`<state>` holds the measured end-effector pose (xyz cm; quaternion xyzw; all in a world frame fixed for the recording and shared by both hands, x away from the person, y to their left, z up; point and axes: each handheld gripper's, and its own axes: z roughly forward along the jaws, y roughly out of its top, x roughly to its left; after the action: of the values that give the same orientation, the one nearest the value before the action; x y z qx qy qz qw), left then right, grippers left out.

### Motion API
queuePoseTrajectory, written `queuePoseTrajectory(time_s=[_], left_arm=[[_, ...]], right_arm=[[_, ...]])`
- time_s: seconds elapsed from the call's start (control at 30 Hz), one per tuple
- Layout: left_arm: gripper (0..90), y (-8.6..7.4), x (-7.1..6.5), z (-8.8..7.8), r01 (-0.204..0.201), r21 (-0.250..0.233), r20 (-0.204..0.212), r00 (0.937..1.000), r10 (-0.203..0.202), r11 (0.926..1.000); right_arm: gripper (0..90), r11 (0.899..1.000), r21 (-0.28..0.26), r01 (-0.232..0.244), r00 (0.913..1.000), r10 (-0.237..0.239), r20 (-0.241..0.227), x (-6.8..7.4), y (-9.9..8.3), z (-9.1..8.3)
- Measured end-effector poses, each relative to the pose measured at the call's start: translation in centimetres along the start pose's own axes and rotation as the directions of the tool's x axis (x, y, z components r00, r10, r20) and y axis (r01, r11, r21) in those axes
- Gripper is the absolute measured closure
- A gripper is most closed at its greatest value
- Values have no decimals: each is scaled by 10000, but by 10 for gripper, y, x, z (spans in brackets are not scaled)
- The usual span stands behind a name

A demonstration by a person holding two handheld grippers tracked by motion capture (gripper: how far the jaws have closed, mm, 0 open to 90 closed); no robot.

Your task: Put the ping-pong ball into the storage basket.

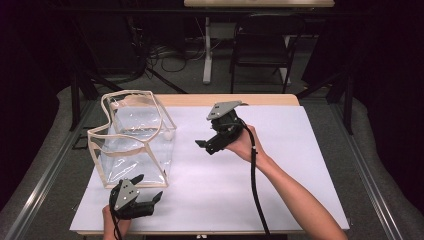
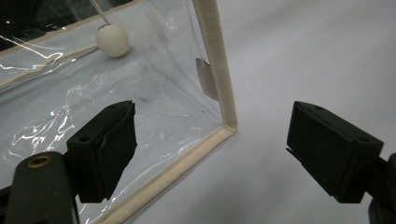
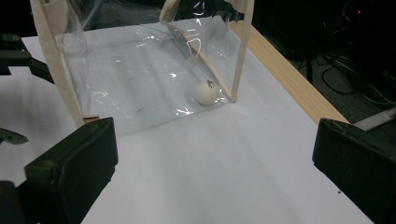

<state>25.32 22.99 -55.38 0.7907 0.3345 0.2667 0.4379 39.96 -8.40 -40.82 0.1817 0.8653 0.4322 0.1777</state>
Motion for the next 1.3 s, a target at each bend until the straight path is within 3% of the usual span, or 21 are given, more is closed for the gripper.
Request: queuePoseTrajectory(time_s=[0.63,0.73,1.3], left_arm=[[159,0,0,0,9,13,-25,10000,-9,10000],[159,0,0,0,-3,10,-28,10000,3,10000],[159,0,0,0,11,21,-40,10000,-10,10000]], right_arm=[[0,9994,-27,-341,9965,342,762,-4,-45,-29],[1,9994,-18,-350,9937,350,1065,-5,-52,-32],[0,9957,346,-863,9888,813,1252,-2,-94,-37]])
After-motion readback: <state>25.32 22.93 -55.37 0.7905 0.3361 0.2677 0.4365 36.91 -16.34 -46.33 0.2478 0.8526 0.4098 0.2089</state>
